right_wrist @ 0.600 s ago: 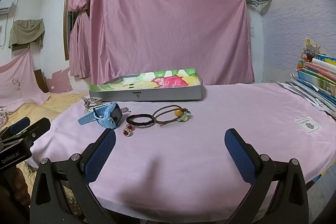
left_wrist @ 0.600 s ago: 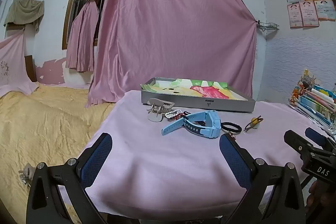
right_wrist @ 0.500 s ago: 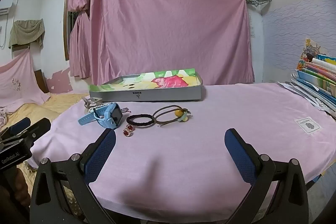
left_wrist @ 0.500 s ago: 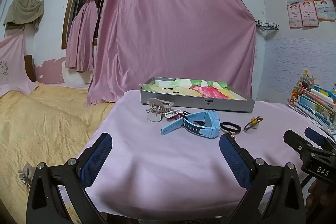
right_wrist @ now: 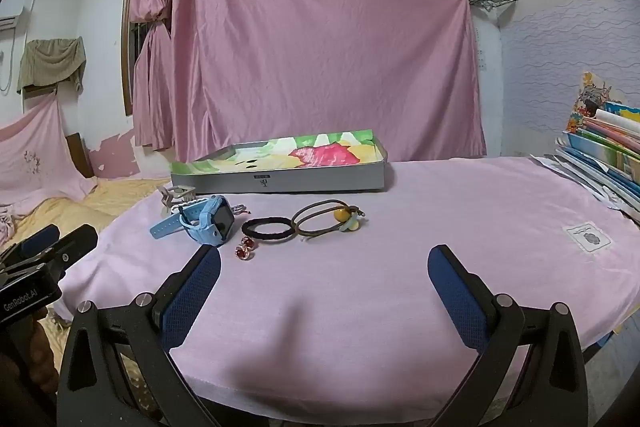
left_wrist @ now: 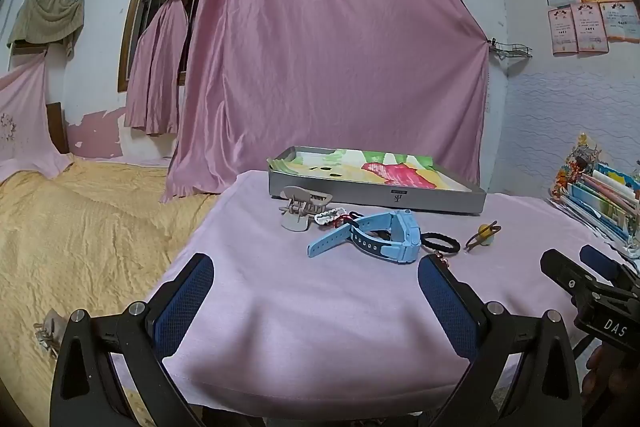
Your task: Organize jewelry
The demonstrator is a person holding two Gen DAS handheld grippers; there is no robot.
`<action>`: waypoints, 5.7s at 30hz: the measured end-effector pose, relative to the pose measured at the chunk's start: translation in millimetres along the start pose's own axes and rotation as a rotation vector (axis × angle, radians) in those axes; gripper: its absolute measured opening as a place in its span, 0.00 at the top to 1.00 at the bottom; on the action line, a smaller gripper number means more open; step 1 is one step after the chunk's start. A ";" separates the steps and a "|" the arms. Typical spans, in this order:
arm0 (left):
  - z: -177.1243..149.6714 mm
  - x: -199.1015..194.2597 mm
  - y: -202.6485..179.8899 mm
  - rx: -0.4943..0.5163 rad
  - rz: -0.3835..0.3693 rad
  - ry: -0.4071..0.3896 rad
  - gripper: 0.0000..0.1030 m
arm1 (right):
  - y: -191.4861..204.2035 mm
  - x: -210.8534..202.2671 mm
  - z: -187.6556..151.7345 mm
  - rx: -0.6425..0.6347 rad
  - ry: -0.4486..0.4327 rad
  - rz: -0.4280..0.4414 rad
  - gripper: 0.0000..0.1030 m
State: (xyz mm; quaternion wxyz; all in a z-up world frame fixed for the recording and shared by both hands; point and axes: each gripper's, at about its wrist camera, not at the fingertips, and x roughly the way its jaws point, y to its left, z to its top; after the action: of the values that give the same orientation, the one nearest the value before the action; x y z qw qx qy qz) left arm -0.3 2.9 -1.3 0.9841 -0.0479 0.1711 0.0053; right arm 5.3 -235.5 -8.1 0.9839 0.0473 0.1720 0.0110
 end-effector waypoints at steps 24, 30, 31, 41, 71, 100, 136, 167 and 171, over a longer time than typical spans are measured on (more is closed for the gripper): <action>-1.4 2.2 1.1 0.000 -0.002 0.001 0.00 | -0.8 -1.9 0.7 0.004 0.003 0.001 0.01; -1.4 2.2 1.1 0.000 -0.001 0.000 0.00 | -0.5 -1.1 -0.5 0.004 0.003 0.002 0.01; -1.4 2.3 1.3 0.000 -0.001 0.001 0.00 | -0.5 -0.9 -0.8 0.004 0.004 0.002 0.01; -1.7 2.6 1.7 0.001 -0.001 0.002 0.00 | 0.3 -1.1 0.0 0.005 0.005 0.002 0.01; -1.9 2.7 1.1 0.002 0.000 0.002 0.00 | 3.2 -1.8 -2.4 0.007 0.010 0.006 0.01; 28.1 59.2 -25.6 -0.025 -0.210 0.116 0.00 | -35.6 39.2 47.3 0.047 0.068 0.080 0.01; 31.1 133.0 -66.3 0.048 -0.278 0.365 0.81 | -21.4 148.6 34.6 0.023 0.498 0.121 0.76; 136.4 204.4 -13.4 -0.019 -0.284 0.201 0.83 | 20.2 245.2 126.6 0.146 0.308 0.281 0.76; 131.0 232.0 -9.5 -0.044 -0.265 0.273 0.83 | 29.4 265.6 116.2 0.137 0.363 0.260 0.76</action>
State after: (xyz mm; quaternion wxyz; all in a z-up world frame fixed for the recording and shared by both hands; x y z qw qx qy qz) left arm 262.3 4.6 44.0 0.9426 -0.0916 0.2949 -0.1270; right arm 294.4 -206.5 13.9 0.9216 0.1332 0.3389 0.1344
